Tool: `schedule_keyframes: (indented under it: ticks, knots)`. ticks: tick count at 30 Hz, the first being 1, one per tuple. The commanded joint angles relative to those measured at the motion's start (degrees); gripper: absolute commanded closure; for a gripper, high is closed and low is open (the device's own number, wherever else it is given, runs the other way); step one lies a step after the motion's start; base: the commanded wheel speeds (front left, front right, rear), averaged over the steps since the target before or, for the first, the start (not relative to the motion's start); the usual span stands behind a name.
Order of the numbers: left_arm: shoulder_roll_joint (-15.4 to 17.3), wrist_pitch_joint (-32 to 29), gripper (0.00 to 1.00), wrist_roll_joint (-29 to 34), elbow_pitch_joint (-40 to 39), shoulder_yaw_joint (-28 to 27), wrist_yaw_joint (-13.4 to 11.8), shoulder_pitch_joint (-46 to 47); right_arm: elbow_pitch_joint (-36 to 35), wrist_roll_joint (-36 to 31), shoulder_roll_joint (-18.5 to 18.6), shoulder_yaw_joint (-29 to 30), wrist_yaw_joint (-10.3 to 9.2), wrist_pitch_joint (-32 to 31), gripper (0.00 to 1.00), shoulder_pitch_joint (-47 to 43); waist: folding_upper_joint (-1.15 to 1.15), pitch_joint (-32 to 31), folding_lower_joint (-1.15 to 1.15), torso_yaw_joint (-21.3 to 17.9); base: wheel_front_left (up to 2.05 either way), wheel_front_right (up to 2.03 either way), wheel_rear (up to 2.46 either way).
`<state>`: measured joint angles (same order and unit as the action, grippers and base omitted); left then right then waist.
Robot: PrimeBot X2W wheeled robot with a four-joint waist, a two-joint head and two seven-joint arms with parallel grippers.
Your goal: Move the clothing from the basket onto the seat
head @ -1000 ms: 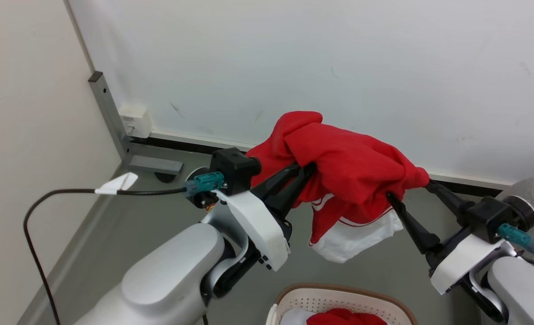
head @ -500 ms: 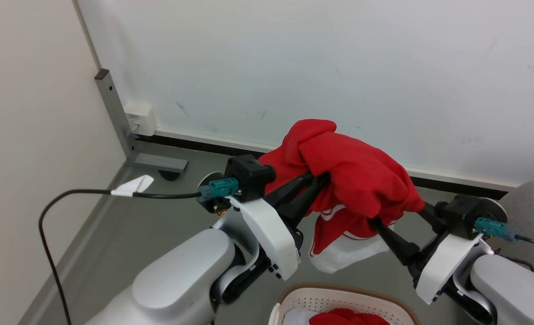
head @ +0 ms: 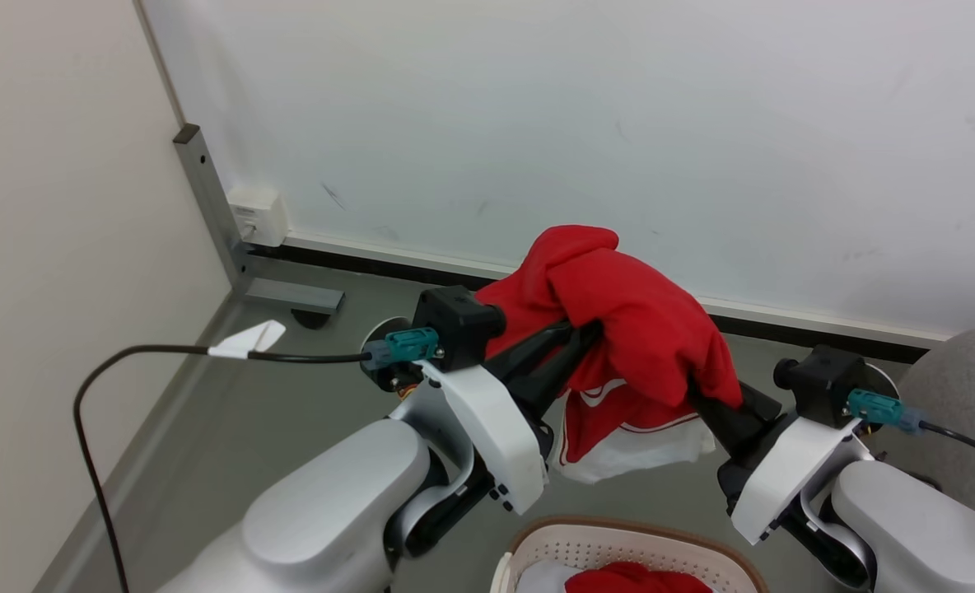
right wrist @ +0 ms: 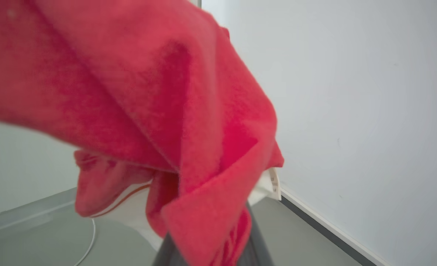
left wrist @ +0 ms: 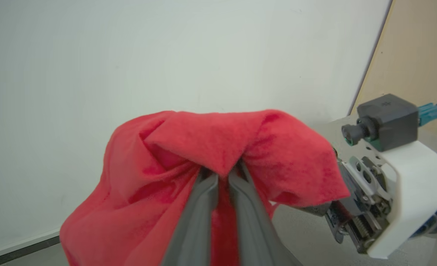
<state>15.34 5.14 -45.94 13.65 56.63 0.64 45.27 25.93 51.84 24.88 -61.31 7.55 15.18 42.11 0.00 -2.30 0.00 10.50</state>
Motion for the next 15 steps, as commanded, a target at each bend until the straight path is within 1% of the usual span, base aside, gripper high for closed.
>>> schedule_keyframes:
  ticks: [1, 8, 15]
  knots:
    - [0.33, 0.31, 1.00, -0.23, 0.16, -0.04, 0.04, -0.25, 0.16, -0.65, -0.31, 1.10, -0.12, -0.05, 1.00, -1.43, 0.00, -0.06, 0.00, -0.03, 0.00, 0.00, 0.00]
    - [0.49, 0.58, 1.00, -0.47, 0.97, 0.10, -0.27, -0.87, -1.94, -1.44, -0.46, 5.64, -0.12, -0.05, 1.00, -5.36, 0.00, -0.31, 0.00, -0.38, 0.00, 0.00, 0.00]
    - [0.26, 0.19, 1.00, -0.93, 0.45, 0.65, 0.02, -1.50, -4.56, -0.40, -1.81, 11.20, -0.12, -0.05, 1.00, -9.60, 0.00, -0.44, 0.00, -1.63, 0.00, 0.00, 0.00]
